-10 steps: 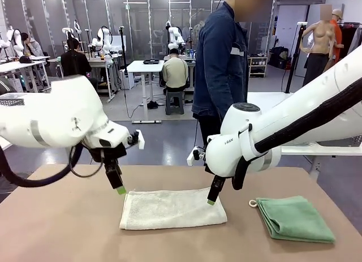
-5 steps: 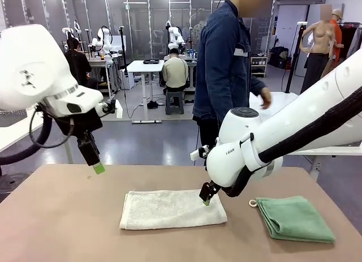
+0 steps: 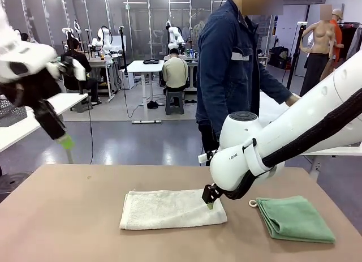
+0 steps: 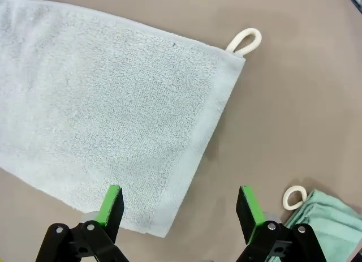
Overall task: Fold the towels and place them in the basket.
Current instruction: When a person lays out a Towel with hook on the table, fold it in half twice.
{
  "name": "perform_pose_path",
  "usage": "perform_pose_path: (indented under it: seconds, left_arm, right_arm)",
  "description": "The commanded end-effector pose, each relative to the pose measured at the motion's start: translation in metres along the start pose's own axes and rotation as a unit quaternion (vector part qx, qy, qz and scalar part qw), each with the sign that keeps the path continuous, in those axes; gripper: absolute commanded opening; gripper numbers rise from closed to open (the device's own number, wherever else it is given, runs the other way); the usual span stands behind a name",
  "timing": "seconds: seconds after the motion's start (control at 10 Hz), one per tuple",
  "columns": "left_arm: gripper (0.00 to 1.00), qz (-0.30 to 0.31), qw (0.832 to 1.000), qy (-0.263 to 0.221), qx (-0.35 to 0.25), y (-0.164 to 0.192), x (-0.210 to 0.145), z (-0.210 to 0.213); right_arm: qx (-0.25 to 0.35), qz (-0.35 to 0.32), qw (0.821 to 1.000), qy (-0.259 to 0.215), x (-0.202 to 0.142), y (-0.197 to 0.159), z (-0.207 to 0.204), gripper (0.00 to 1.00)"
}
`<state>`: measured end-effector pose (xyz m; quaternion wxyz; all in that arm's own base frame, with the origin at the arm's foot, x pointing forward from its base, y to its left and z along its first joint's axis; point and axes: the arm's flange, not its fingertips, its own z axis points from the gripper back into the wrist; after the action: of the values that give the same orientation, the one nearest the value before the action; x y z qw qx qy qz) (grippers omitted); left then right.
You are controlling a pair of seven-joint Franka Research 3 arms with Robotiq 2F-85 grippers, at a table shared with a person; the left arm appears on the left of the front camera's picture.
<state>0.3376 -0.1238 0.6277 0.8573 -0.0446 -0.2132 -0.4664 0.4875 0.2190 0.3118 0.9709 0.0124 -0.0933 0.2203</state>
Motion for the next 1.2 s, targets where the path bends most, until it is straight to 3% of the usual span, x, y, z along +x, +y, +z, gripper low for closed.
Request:
perform_pose_path:
  seconds: [0.0, 0.2, 0.5, 0.6, 0.7, 0.8, 0.9, 1.0, 1.1]
  left_arm:
    - [1.00, 0.004, 1.000, -0.020, 0.000, 0.003, -0.037, 0.023]
    - [1.00, 0.033, 0.998, -0.041, 0.018, 0.009, -0.069, 0.053]
    - [1.00, 0.050, 0.997, -0.053, 0.033, 0.006, -0.088, 0.076]
    - [1.00, 0.052, 0.997, -0.040, 0.035, 0.004, -0.089, 0.079]
    - [1.00, 0.046, 0.997, -0.061, 0.028, 0.013, -0.085, 0.077]
    - [1.00, 0.046, 0.997, -0.061, 0.028, 0.013, -0.085, 0.077]
    - [1.00, 0.046, 0.997, -0.061, 0.028, 0.013, -0.085, 0.077]
    - [1.00, 0.046, 0.997, -0.061, 0.028, 0.013, -0.085, 0.077]
    - [1.00, 0.046, 0.997, -0.061, 0.028, 0.013, -0.085, 0.077]
  right_arm:
    - [-0.004, -0.023, 1.000, 0.007, 0.009, 0.005, -0.003, 1.00]
    - [-0.003, -0.034, 0.999, 0.013, 0.013, 0.000, -0.006, 1.00]
    - [0.006, -0.052, 0.999, 0.013, 0.023, -0.005, -0.014, 1.00]
    - [0.012, -0.061, 0.998, 0.011, 0.025, -0.008, -0.016, 0.85]
    - [0.018, -0.068, 0.997, 0.019, 0.028, -0.009, -0.020, 0.80]
    - [0.016, -0.073, 0.997, 0.024, 0.030, -0.010, -0.024, 0.61]
    - [0.018, -0.079, 0.996, 0.030, 0.031, -0.010, -0.026, 0.56]
    - [0.019, -0.082, 0.996, 0.034, 0.032, -0.009, -0.028, 0.27]
    - [0.030, -0.085, 0.995, 0.045, 0.033, -0.008, -0.031, 0.07]
